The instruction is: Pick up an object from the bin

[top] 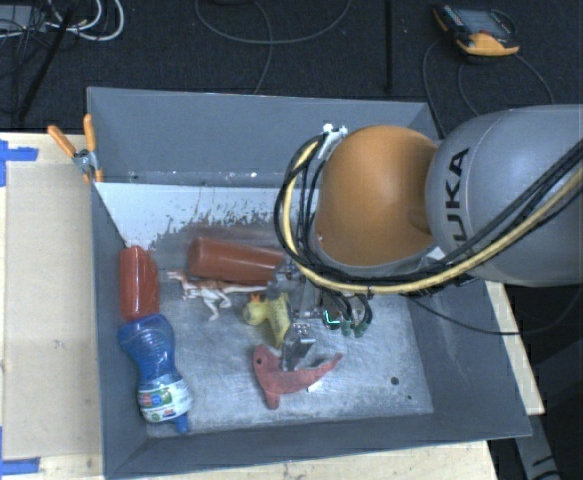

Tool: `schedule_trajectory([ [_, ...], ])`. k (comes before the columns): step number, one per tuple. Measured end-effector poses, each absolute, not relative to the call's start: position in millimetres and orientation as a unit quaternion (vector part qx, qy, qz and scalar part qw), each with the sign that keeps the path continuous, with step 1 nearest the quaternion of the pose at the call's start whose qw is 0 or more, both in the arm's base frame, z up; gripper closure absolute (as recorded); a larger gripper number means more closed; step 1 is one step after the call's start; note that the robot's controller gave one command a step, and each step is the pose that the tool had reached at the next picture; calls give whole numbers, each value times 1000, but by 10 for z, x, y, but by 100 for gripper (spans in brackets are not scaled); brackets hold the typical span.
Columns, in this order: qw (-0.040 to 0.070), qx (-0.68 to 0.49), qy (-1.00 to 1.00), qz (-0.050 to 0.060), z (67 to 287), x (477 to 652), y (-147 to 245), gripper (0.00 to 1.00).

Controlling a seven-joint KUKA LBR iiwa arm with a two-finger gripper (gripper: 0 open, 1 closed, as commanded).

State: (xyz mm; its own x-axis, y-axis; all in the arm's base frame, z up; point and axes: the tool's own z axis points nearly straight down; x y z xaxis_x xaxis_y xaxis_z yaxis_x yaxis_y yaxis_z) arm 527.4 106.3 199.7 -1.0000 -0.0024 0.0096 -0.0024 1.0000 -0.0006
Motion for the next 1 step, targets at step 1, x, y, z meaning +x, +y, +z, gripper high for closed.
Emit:
schedule_trajectory([
  [1,1,0,-1000,0,2040,5292,1056,0],
])
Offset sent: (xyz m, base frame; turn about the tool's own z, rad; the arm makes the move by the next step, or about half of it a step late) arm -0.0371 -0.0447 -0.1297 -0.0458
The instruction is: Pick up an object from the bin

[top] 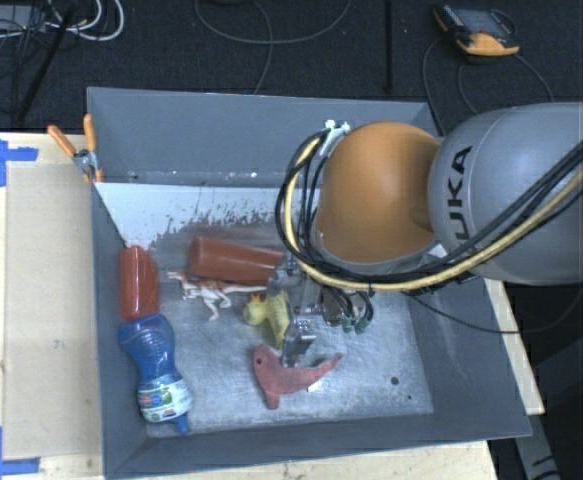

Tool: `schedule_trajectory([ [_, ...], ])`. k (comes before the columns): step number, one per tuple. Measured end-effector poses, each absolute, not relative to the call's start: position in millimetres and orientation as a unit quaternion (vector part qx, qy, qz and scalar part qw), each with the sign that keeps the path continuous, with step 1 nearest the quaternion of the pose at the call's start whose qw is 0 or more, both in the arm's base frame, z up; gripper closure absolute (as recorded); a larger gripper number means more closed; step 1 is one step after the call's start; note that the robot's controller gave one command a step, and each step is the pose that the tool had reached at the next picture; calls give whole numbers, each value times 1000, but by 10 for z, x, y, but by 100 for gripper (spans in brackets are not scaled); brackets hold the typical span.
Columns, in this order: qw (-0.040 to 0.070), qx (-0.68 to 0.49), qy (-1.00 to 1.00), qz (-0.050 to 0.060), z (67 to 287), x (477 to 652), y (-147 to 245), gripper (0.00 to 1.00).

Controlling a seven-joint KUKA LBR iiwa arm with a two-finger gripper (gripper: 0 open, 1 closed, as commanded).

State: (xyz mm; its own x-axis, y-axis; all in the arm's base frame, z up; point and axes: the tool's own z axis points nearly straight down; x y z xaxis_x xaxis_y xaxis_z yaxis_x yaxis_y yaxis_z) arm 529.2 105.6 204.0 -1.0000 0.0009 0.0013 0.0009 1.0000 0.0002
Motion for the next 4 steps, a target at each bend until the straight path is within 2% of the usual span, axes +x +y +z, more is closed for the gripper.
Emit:
schedule_trajectory([
  [1,-1,12,-1000,0,1404,5111,852,0],
  [2,2,32,-999,1,1327,4910,499,0],
  [3,2,11,-1000,0,1234,4921,559,0],
  [4,-1,29,-1000,0,693,4855,706,0],
])
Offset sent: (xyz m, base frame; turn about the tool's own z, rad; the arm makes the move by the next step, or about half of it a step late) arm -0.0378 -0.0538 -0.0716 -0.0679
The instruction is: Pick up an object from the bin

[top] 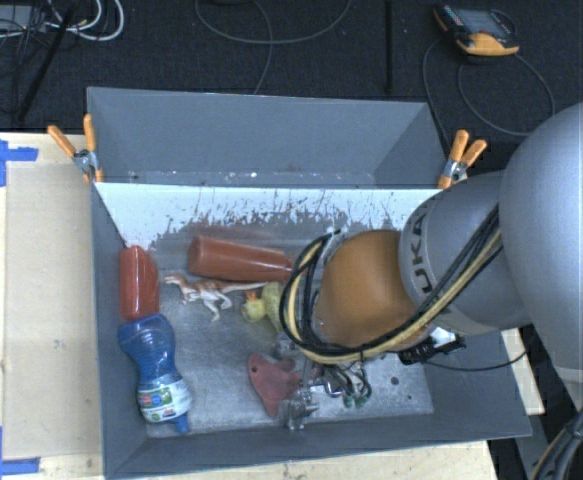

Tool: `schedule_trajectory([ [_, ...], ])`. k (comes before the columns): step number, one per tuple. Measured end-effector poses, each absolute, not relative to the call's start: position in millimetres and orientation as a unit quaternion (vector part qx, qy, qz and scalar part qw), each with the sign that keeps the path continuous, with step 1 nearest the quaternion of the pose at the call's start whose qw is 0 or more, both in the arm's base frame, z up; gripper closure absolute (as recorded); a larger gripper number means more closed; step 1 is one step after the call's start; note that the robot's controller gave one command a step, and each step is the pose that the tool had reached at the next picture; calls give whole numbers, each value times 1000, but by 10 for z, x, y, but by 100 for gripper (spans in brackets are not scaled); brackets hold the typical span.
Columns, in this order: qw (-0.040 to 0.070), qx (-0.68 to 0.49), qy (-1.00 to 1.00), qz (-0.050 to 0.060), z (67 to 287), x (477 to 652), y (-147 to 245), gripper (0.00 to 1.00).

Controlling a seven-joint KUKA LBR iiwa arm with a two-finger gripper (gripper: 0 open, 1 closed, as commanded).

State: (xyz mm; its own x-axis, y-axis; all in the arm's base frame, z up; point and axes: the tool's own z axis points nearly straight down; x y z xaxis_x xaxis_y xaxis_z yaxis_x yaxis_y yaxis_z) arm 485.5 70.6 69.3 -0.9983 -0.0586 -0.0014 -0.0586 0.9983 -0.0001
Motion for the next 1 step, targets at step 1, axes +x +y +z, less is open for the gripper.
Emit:
schedule_trajectory([
  [1,5,25,1000,1,730,4887,739,100],
])
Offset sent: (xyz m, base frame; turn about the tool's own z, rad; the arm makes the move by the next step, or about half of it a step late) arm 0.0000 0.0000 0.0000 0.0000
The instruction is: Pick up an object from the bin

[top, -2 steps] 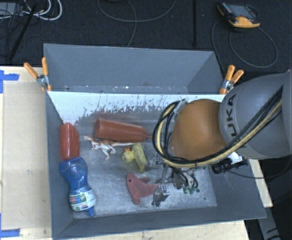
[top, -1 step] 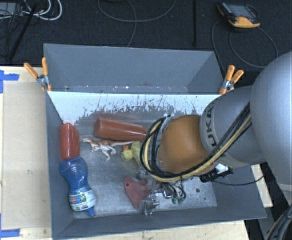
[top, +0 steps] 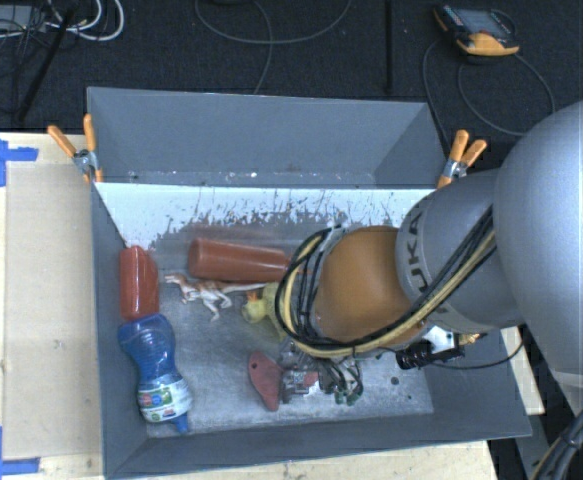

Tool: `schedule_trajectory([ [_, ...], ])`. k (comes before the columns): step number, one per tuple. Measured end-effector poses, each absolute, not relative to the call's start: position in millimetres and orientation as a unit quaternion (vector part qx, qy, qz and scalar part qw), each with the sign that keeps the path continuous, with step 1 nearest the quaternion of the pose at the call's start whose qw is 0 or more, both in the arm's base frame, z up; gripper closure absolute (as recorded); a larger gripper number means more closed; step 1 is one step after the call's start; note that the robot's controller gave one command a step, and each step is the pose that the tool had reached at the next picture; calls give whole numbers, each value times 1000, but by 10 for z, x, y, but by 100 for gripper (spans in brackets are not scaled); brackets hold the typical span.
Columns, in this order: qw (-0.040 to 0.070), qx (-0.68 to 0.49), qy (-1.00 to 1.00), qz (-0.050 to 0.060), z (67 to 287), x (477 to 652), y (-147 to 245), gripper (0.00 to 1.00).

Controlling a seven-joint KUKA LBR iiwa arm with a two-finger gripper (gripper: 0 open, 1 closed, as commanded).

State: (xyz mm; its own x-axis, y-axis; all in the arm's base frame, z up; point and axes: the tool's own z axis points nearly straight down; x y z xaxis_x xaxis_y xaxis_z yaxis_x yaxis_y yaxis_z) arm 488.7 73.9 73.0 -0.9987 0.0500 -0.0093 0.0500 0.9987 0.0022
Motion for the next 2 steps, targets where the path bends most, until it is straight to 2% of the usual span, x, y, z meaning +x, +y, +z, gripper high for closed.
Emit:
schedule_trajectory([
  [2,3,25,1000,1,759,4880,738,100],
])
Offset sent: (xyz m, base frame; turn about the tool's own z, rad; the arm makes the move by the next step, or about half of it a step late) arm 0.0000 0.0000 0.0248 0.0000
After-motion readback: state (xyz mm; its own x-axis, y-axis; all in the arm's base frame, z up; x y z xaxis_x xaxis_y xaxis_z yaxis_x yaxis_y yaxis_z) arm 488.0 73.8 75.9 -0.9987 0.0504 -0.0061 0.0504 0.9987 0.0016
